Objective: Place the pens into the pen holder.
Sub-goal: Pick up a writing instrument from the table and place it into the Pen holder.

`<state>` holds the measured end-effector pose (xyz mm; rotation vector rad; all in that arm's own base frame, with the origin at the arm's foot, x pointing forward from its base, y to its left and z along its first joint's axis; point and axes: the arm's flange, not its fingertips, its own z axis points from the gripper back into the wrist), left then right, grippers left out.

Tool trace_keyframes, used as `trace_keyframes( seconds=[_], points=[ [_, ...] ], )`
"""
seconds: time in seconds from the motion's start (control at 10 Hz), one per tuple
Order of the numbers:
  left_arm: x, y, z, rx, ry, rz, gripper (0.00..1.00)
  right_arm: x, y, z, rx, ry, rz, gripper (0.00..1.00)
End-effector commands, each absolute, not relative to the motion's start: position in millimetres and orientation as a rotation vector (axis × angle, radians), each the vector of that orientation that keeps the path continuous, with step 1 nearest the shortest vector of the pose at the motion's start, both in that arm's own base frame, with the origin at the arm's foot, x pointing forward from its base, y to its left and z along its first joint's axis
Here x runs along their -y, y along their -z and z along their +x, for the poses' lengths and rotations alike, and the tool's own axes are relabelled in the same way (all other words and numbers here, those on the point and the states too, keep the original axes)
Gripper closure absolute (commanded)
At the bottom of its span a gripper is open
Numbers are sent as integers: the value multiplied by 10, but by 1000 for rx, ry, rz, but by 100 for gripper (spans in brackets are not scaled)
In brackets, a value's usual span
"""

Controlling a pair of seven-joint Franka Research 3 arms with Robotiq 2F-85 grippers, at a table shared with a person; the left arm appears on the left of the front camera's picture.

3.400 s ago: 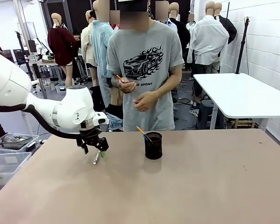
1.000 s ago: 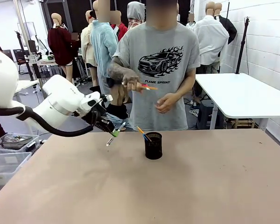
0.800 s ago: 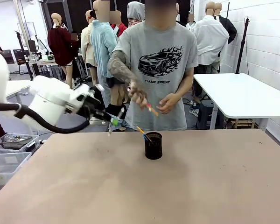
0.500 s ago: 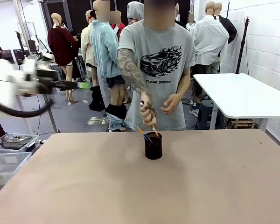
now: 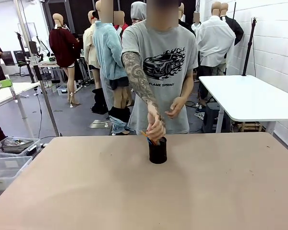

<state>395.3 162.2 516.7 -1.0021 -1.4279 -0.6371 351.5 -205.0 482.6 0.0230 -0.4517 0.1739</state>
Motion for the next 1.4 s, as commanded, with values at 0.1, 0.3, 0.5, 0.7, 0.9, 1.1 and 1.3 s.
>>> trace_keyframes(
  seconds=[0.1,0.3,0.5,0.7,0.9,1.1,1.3],
  points=[
    [-1097,-5146,4422,1398,662,-1067,100,2027,-4809,3531,448,-169,-2,32],
    [-408,-5129,4776,1245,776,-1082,100,2027,-4809,3531,448,-169,-2,32],
    [444,-5016,5080,1072,905,-1121,100,2027,-4809,3531,448,-169,-2,32],
    [1240,-4815,5372,940,951,-1141,100,2027,-4809,3531,448,-169,-2,32],
    [1886,-4657,5504,878,938,-1139,100,2027,-4809,3531,448,-169,-2,32],
    [1824,-4602,5335,923,946,-1161,100,2027,-4809,3531,448,-169,-2,32],
    [2103,-4479,5429,863,932,-1104,100,2027,-4809,3531,448,-169,-2,32]
  ],
)
